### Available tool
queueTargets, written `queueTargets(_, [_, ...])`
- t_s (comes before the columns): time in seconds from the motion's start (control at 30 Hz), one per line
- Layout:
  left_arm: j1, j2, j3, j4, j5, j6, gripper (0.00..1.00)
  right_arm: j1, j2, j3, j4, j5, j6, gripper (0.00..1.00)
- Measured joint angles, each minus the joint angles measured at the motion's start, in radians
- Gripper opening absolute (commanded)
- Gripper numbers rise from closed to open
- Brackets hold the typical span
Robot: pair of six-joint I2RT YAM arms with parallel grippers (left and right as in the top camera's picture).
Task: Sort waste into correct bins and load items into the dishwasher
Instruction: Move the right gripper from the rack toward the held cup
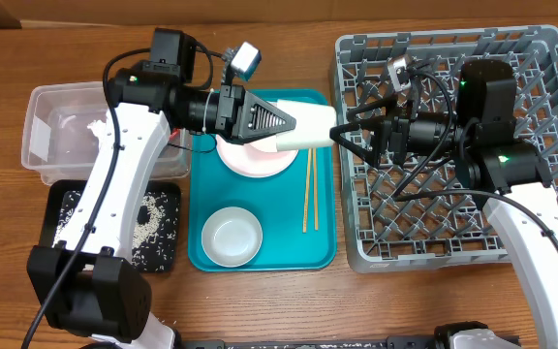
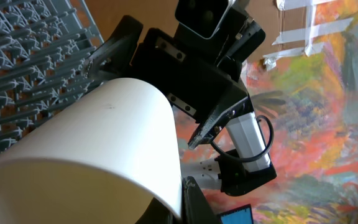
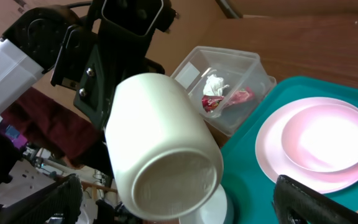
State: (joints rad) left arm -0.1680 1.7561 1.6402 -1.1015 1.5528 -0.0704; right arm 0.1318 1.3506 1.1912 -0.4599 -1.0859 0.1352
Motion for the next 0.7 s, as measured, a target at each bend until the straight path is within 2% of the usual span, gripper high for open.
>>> queueTargets(0.37, [-0.003,0.0,0.0,-0.002,0.0,-0.008,0.04,0.008,0.0,0.0,0.005,-0.157,-0.134,0.97])
queueTargets(0.57, [-0.002,0.0,0.0,-0.019,0.0,-0.008,0.04,0.008,0.0,0.0,0.029,-0.164,-0.151,0.98])
queueTargets(0.7, [-0.003,0.0,0.0,-0.022,0.0,-0.008,0.04,0.008,0.0,0.0,0.032,-0.084,-0.156,1.0])
